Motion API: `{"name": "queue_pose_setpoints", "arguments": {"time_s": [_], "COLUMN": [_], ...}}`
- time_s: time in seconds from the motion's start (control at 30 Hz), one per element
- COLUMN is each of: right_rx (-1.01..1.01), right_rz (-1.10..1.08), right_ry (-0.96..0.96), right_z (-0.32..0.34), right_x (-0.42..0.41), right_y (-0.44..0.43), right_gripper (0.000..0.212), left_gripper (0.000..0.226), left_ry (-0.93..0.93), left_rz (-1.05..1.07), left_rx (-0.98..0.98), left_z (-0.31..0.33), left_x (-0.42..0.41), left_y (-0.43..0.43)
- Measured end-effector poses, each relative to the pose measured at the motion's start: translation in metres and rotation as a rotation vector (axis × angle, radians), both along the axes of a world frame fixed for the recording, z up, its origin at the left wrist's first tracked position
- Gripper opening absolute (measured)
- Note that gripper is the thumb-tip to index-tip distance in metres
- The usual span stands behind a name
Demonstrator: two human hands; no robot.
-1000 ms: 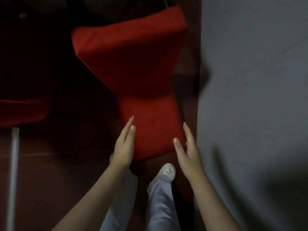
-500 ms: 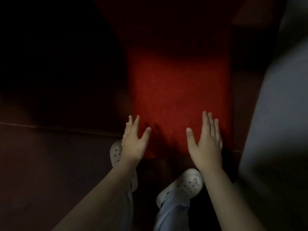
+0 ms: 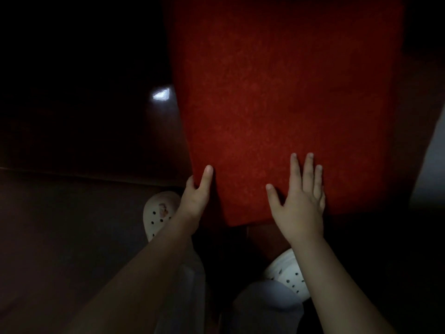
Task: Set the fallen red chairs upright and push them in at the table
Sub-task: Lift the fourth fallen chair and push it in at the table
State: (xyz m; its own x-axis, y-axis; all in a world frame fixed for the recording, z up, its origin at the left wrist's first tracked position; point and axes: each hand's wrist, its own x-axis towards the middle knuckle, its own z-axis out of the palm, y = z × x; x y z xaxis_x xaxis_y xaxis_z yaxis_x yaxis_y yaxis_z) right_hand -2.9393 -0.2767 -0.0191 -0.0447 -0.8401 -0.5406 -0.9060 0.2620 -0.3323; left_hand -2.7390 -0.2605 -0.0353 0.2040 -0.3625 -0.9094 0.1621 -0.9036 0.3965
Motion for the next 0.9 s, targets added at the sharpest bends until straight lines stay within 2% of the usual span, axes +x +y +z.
{"name": "queue_pose_setpoints", "arguments": {"time_s": [0.27, 0.4, 0.63, 0.83, 0.9], "right_rx": [0.005, 0.003, -0.059, -0.075, -0.097], "right_rz": [-0.006, 0.058, 0.198, 0.391, 0.461], "right_ry": [-0.023, -0.012, 0.04, 0.073, 0.105], "right_z": [0.004, 0.015, 0.045, 0.101, 0.124], "right_x": [0.003, 0.0, 0.0, 0.002, 0.001], "right_y": [0.002, 0.007, 0.013, 0.02, 0.017], "right_gripper": [0.074, 0.075, 0.087, 0.101, 0.11], "left_gripper": [0.117, 0.112, 0.113, 0.108, 0.114], "left_ry": [0.099, 0.075, -0.032, -0.012, -0.014], "left_rz": [0.016, -0.006, -0.056, -0.098, -0.126], "left_rx": [0.052, 0.026, 0.022, 0.009, 0.016], "left_z": [0.0, 0.006, 0.034, 0.091, 0.115], "left_x": [0.005, 0.009, 0.026, 0.038, 0.041], "left_y": [-0.011, -0.01, -0.017, -0.027, -0.034]}}
